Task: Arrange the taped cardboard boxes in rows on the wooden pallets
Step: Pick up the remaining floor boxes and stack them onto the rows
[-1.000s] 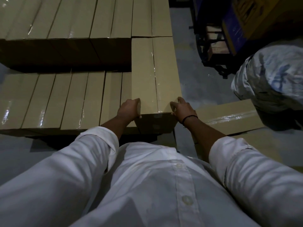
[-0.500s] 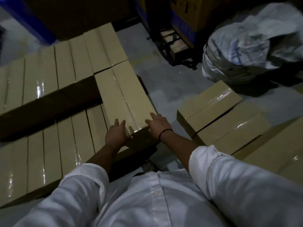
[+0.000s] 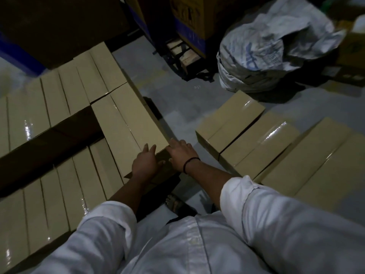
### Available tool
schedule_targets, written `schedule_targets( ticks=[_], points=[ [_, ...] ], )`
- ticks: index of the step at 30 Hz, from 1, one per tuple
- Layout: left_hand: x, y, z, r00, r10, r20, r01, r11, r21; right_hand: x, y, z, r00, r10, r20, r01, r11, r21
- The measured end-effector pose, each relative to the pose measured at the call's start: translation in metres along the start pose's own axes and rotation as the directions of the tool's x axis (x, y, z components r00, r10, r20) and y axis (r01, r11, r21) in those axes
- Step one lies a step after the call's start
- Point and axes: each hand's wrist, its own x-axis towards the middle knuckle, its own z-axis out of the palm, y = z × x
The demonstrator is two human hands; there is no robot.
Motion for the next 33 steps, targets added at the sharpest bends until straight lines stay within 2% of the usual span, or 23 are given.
schedule_targets(
  ticks=[11,19,27,33],
  points=[
    [-0.015,-0.008,-0.006,0.999,0.050,-0.006,-0.050,0.997,-0.060,-0.015,-0.007,-0.017,0.997,0.073,-0.040,-0.075,0.996,-0.039],
    [-0.009,-0.027,-0.008,0.973,0.230,-0.018,-0.231,0.969,-0.085,-0.023,-0.027,-0.022,0.972,0.218,-0.082,-0.220,0.975,-0.015],
    [-0.007,-0.016,0.005,0.881,0.472,0.020,-0.468,0.878,-0.105,-0.067,-0.038,-0.004,0.907,0.404,-0.116,-0.402,0.915,0.039],
    [-0.013,0.023,0.019,0.785,0.619,0.037,-0.611,0.783,-0.118,-0.130,-0.019,-0.004,0.783,0.608,-0.131,-0.603,0.793,0.081]
  ],
)
